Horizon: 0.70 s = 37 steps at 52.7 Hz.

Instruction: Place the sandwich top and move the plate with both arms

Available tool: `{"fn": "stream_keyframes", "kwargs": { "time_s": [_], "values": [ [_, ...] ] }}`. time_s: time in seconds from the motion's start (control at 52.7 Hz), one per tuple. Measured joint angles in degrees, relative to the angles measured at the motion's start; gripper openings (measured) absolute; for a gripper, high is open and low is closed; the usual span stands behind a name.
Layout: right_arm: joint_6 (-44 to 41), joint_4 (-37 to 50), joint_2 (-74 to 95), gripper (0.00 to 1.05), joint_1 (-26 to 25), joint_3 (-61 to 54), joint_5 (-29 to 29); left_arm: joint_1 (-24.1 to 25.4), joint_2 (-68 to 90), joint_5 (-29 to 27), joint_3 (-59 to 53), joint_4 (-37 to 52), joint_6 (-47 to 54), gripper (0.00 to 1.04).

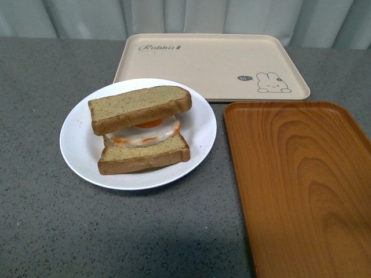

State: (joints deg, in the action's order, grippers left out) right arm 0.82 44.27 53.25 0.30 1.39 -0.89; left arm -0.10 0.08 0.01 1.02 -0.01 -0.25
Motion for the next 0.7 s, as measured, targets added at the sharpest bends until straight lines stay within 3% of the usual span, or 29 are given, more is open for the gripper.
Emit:
{"fn": "stream_keyframes", "kwargs": {
  "time_s": [0.057,0.114,0.228,0.702],
  "values": [
    [-0.37,-18.47,-18.71,0.01,-0.07,-1.05,0.79,-0.02,0.0,0.0,0.0,0.0,0.02,0.98],
    [-0.59,-30.38,-32.48,0.01,-0.13,-1.05,0.98,-0.02,0.0,-0.02,0.0,0.0,0.0,0.98],
    [-0.61,-42.99,-49.66,0.01,-0.15,-1.03,1.01,-0.02,-0.02,-0.17,0.0,0.0,0.02,0.98],
    [-0.61,-44.17,-52.94,0.01,-0.17,-1.03,0.94,-0.02,0.0,-0.02,0.0,0.0,0.02,0.98]
  ]
}}
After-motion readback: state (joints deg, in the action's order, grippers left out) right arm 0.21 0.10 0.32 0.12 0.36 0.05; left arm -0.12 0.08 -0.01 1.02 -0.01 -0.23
